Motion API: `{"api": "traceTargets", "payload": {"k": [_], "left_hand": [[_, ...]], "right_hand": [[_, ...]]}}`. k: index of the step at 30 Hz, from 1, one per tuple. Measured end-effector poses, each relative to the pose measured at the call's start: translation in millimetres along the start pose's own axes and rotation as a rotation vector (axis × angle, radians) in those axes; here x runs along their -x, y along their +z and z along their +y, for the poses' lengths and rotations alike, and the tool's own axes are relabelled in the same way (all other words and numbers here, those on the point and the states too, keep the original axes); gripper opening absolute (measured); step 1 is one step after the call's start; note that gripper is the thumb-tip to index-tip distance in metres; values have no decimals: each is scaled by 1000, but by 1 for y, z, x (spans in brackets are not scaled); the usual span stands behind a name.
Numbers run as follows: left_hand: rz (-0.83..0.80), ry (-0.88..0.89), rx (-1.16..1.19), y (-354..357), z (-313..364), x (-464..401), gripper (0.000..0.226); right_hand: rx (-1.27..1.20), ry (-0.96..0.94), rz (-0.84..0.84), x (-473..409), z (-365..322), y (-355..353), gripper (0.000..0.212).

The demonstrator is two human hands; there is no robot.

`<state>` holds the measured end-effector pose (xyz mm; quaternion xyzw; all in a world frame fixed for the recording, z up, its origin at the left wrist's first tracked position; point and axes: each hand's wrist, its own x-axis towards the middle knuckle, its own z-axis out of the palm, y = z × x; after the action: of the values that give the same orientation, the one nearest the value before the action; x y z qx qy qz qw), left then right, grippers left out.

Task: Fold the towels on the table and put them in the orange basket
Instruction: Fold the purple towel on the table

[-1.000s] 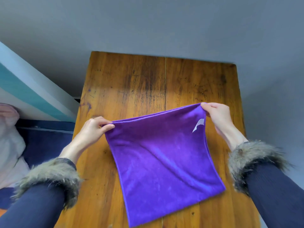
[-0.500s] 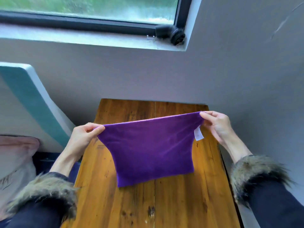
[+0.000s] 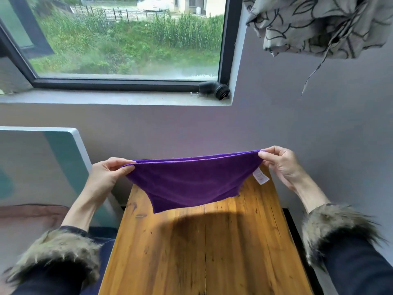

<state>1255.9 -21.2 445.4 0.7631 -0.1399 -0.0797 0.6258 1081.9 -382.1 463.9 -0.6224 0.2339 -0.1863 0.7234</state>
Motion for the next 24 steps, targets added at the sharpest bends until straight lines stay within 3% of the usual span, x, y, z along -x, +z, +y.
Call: {"api": "traceTargets", "payload": {"k": [2, 11, 16, 24], "left_hand": [[3, 12, -4, -7, 9, -4, 15], [-7, 32, 1, -28, 18, -9, 19], [-14, 51, 10, -35, 24, -10, 32], [-26, 66, -47, -39, 34, -18, 23]], "right_hand": [[56, -16, 20, 2, -2, 3, 10], [49, -58, 65, 7, -10, 20, 20], [68, -65, 58, 10, -17, 21, 17], [323, -79, -16, 22, -32, 16, 20]]}}
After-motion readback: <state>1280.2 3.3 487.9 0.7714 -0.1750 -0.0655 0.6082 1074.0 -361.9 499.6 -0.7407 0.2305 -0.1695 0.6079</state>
